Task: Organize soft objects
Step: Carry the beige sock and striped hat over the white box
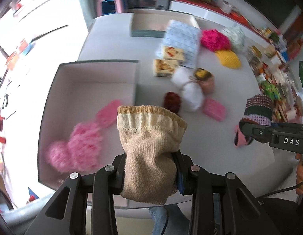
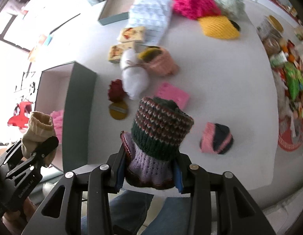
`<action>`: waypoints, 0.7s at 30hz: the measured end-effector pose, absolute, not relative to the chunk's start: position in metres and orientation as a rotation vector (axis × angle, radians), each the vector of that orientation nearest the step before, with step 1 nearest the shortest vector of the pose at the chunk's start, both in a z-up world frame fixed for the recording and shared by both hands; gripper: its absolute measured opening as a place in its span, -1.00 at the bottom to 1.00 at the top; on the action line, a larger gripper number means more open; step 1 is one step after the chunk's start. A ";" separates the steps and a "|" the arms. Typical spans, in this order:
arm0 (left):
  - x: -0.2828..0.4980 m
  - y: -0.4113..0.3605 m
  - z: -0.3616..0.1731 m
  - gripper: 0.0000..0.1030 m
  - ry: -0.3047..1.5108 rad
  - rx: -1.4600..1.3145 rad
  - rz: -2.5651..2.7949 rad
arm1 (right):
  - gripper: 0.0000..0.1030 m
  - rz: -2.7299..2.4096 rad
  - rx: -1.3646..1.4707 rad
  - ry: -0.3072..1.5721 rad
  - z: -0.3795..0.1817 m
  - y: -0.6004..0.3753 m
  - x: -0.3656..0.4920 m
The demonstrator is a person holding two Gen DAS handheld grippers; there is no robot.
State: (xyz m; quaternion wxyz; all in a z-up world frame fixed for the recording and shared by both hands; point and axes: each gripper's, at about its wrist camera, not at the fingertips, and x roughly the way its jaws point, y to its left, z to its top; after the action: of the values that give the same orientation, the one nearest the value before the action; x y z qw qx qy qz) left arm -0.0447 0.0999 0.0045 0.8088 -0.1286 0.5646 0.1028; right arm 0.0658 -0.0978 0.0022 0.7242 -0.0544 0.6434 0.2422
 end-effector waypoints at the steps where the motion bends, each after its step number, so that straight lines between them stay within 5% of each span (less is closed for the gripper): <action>1: -0.049 0.105 0.005 -0.27 1.203 -0.286 0.232 | -0.17 0.544 -0.128 1.418 0.003 -0.092 0.065; 21: -0.106 0.192 -0.001 -0.27 1.145 -0.447 0.410 | -0.16 0.665 -0.261 1.377 0.007 -0.001 0.040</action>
State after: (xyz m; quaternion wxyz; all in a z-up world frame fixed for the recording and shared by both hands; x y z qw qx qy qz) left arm -0.1055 0.1920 -0.0007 0.7974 -0.2083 0.5331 0.1912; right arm 0.0396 -0.0014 0.0073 0.7138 -0.1178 0.6216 0.3003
